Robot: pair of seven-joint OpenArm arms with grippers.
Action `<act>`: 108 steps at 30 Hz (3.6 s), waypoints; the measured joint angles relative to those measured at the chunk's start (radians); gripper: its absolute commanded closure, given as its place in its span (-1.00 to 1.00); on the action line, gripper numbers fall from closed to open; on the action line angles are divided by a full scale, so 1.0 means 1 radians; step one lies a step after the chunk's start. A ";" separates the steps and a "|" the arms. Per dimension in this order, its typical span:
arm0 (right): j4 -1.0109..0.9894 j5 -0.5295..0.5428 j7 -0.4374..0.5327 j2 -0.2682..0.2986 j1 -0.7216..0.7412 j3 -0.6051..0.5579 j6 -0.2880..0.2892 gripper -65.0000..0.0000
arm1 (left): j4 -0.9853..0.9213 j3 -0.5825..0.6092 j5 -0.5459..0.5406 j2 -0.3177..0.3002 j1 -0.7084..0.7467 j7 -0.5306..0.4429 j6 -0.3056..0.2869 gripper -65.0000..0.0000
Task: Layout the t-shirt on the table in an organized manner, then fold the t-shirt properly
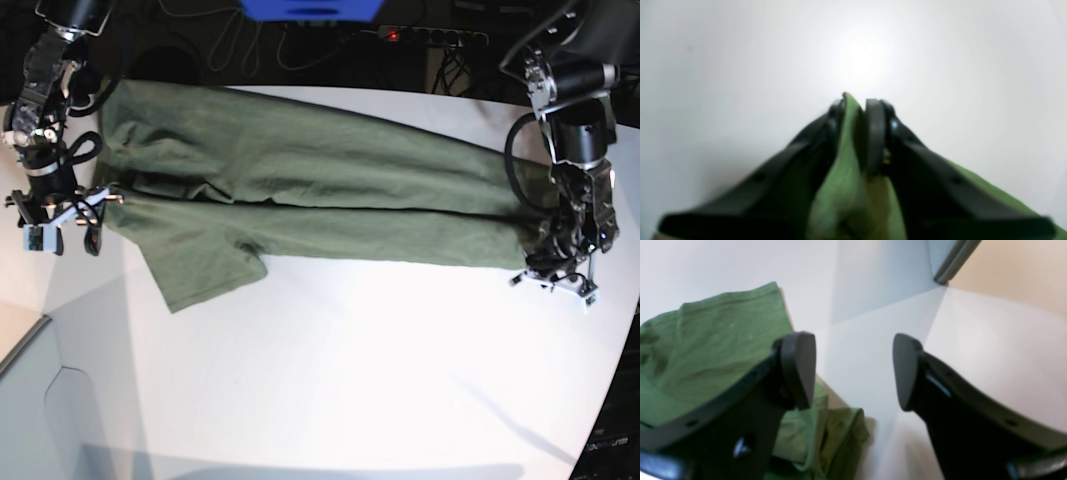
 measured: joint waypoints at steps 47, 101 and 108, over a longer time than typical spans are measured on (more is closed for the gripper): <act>-0.023 0.000 -0.001 0.014 0.028 -0.050 0.000 -0.13 | 0.079 0.002 -0.003 0.003 0.044 0.001 0.000 0.57; -0.023 0.000 0.000 0.014 0.025 -0.050 0.000 -0.13 | 0.251 -0.002 -0.003 0.041 0.125 0.003 -0.003 0.99; -0.023 0.000 -0.003 0.014 0.043 -0.050 0.000 -0.13 | 0.257 -0.002 -0.003 0.041 0.125 0.004 -0.004 0.99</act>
